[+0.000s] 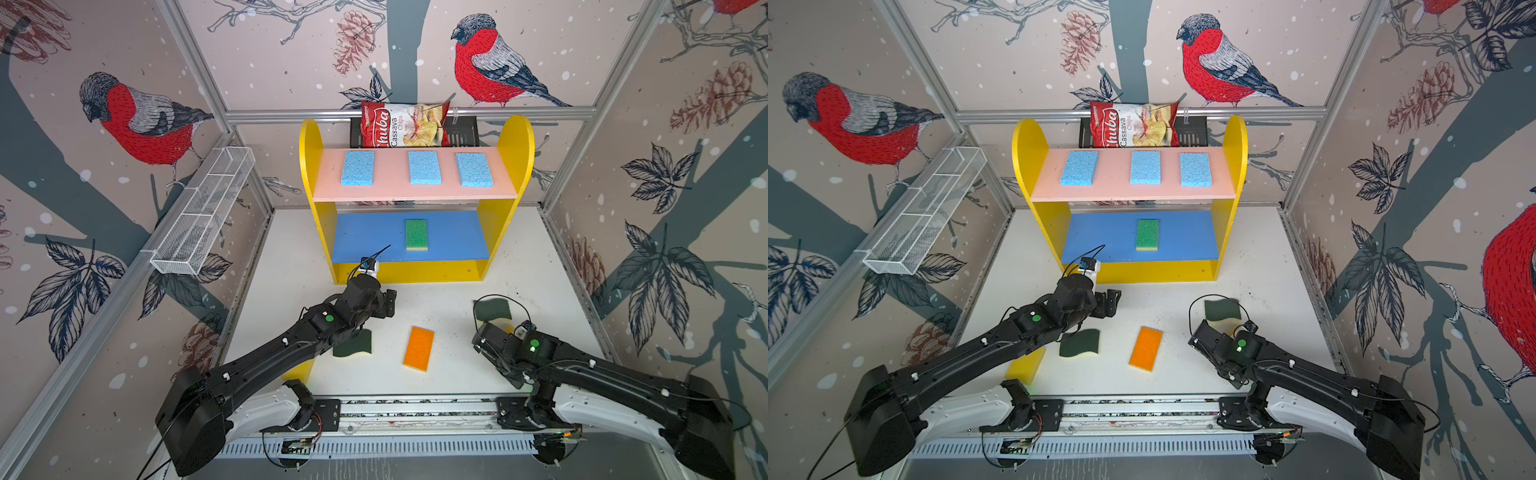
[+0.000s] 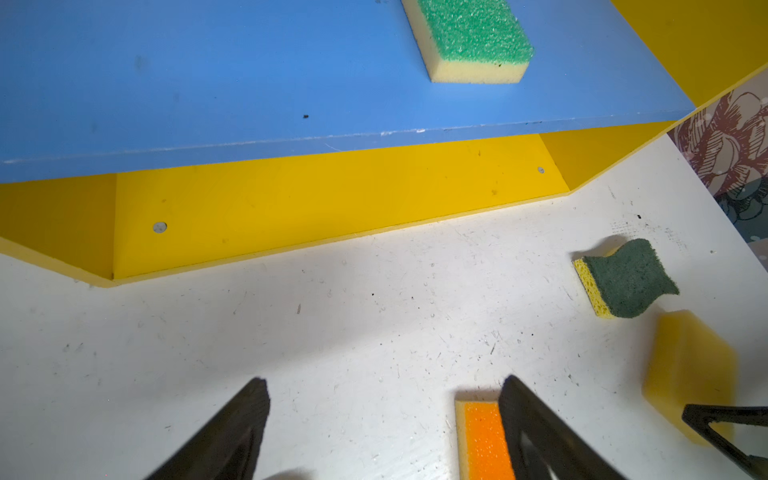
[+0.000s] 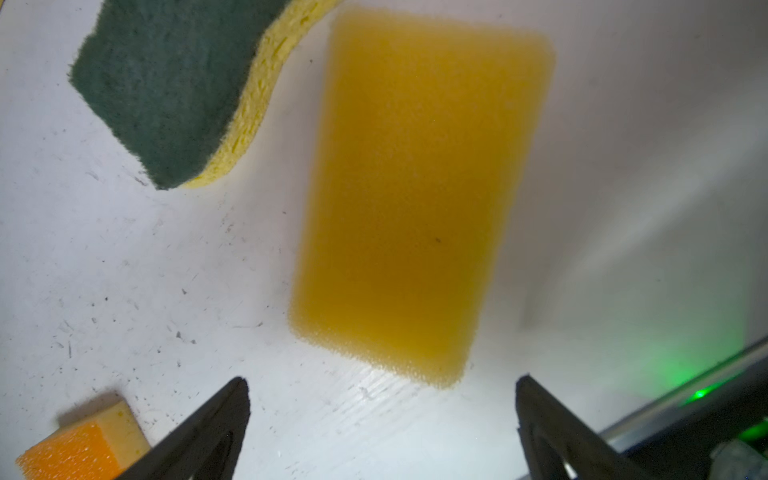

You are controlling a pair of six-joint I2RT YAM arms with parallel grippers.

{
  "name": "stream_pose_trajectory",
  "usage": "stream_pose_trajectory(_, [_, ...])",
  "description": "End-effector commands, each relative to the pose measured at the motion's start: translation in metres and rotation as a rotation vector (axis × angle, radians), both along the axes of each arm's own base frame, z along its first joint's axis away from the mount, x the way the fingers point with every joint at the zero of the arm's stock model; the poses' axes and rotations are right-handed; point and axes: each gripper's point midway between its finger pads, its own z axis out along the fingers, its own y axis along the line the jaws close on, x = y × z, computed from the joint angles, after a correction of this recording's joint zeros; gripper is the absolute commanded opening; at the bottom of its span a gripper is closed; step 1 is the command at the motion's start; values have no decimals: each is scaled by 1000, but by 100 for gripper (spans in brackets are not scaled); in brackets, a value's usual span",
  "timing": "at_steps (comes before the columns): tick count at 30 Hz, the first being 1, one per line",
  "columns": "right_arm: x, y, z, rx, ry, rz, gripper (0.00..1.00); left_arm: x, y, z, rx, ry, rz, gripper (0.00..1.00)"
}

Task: Place and organize the cleaning sponges onto the shelf
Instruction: 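Withdraw the left gripper from the shelf while the right gripper moves over the yellow sponge, then lower the right gripper onto the yellow sponge and close it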

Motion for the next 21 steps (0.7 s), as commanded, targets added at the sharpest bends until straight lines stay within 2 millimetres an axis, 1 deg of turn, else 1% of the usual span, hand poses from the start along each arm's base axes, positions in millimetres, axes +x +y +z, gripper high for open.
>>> stream_pose_trajectory(1, [6,-2,-2,8,-28,-15,99,5,-6,5,-24,-25,-11,87])
stream_pose_trajectory(7, [17,-13,-5,-10,-40,-8,99,9,-7,4,-20,-20,-3,87])
stream_pose_trajectory(12, [22,-17,-11,-16,-18,-7,99,10,-6,0,-19,-9,10,87])
stream_pose_trajectory(15, [23,-16,-11,-11,-19,4,99,11,-5,-4,-15,-1,19,87])
stream_pose_trajectory(21, [21,-13,-19,-11,6,26,99,13,-6,-9,-18,14,25,87])
